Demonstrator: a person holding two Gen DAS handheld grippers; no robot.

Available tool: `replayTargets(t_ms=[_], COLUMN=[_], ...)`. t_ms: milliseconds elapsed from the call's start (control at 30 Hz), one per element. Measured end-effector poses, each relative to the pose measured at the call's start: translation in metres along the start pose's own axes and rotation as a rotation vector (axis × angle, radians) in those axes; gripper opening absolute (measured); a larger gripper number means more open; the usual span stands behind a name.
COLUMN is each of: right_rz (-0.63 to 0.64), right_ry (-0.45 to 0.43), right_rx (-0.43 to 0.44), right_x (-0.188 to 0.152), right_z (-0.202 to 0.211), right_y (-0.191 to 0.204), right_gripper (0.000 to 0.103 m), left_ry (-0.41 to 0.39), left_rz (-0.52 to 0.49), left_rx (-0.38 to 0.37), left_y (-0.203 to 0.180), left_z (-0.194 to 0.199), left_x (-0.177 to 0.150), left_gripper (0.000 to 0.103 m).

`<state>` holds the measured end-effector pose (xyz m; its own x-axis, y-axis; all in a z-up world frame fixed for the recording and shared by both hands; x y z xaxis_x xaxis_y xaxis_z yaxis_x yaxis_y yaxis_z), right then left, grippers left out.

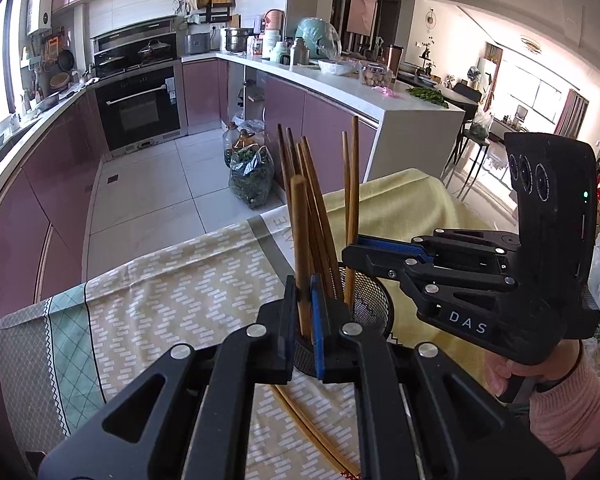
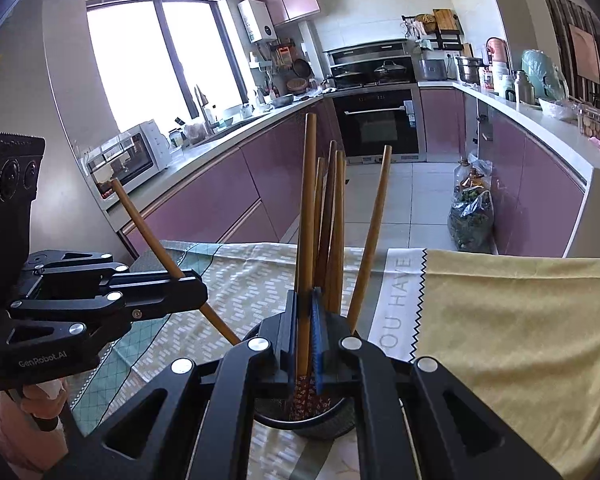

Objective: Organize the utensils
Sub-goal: 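Lower the left tool's chopstick into the cup and open while the right tool releases its own, then withdraw the left tool from the cup toward the last chopsticks while the right tool follows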

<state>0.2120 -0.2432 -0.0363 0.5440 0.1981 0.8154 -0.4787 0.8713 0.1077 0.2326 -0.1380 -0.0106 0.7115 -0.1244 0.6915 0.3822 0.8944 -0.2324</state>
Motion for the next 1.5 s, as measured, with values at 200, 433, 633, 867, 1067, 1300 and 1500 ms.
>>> replayTargets(t_ms=[200, 433, 633, 867, 1067, 1300, 1500], right_rz=[-0.016, -0.013, -0.002, 0.082, 0.114, 0.097, 0.096], right_ry=[0.009, -0.003, -0.032, -0.074, -0.023, 0.125, 0.189], right_rx=[-0.017, -0.036, -0.027, 0.024, 0.100, 0.137, 0.120], right_x=[0.000, 0.001, -0.002, -0.014, -0.045, -0.096, -0.118], right_z=[-0.004, -0.002, 0.012, 0.042, 0.043, 0.010, -0.008], right_y=[-0.006, -0.007, -0.001, 0.030, 0.053, 0.074, 0.085], right_gripper=[0.007, 0.009, 0.014, 0.034, 0.043, 0.048, 0.048], left_ry=[0.007, -0.033, -0.127, -0.225, -0.242, -0.231, -0.182], left_rz=[0.030, 0.062, 0.082, 0.097, 0.141, 0.187, 0.224], left_rx=[-0.008, 0.005, 0.039, 0.053, 0.107, 0.176, 0.210], left_y=[0.008, 0.016, 0.026, 0.042, 0.064, 0.083, 0.089], left_z=[-0.014, -0.017, 0.007, 0.046, 0.059, 0.056, 0.042], left_x=[0.015, 0.014, 0.002, -0.029, -0.068, -0.110, -0.134], left_gripper=[0.008, 0.020, 0.031, 0.053, 0.077, 0.097, 0.097])
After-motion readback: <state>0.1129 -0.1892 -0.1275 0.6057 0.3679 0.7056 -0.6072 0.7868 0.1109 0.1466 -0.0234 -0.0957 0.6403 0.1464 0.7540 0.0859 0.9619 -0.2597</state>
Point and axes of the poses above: each gripper's, at about its wrist camera, not at the fingertips, and z roughly against the way its jaws point, y to its left, x to its top, the point moved 5 cm from there along -z, roughly the way its jaws point, and after that the axes turned 12 degrees about z, right-handed, at the moved point
